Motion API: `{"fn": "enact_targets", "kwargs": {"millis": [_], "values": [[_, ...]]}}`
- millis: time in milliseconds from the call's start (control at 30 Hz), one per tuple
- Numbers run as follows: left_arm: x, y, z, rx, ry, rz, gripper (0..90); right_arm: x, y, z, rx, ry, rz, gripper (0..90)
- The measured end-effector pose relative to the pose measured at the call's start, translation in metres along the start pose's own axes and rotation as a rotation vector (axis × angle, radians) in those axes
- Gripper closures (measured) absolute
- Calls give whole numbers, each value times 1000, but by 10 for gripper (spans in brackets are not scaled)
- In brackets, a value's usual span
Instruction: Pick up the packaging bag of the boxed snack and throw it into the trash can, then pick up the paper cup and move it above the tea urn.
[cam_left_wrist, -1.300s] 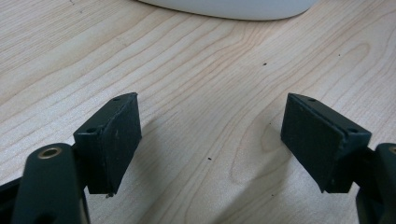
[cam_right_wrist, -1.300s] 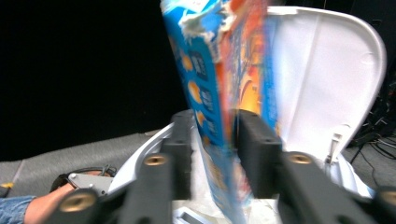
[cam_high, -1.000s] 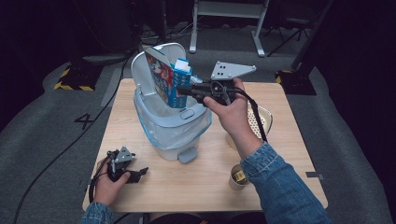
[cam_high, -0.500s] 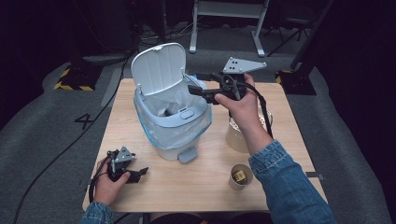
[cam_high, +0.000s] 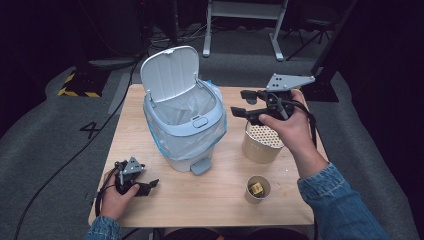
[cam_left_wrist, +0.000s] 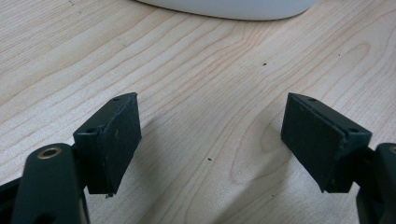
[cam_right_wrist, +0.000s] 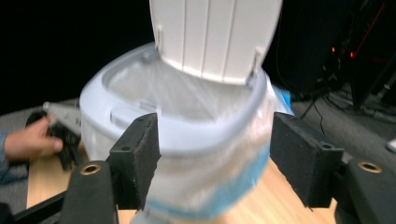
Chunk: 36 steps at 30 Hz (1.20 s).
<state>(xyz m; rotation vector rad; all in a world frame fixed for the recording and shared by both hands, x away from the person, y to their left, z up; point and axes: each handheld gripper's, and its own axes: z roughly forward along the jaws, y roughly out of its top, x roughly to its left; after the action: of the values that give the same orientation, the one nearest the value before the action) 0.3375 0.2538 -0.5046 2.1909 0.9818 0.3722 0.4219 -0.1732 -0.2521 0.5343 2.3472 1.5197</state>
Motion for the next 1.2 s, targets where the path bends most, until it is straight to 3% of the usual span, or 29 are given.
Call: {"fn": "enact_targets", "kwargs": {"millis": [133, 467, 867, 1200], "values": [[0, 0, 0, 0, 0, 0, 204, 0, -18, -21, 60, -15, -16, 305], [1, 0, 0, 2, 1, 5, 204, 3, -64, -56, 101, -25, 16, 268], [0, 0, 0, 1, 2, 5, 204, 14, -111, -83, 136, -28, 51, 251], [-1, 0, 0, 0, 5, -4, 204, 28, -166, -88, 171, -23, 84, 236]]}}
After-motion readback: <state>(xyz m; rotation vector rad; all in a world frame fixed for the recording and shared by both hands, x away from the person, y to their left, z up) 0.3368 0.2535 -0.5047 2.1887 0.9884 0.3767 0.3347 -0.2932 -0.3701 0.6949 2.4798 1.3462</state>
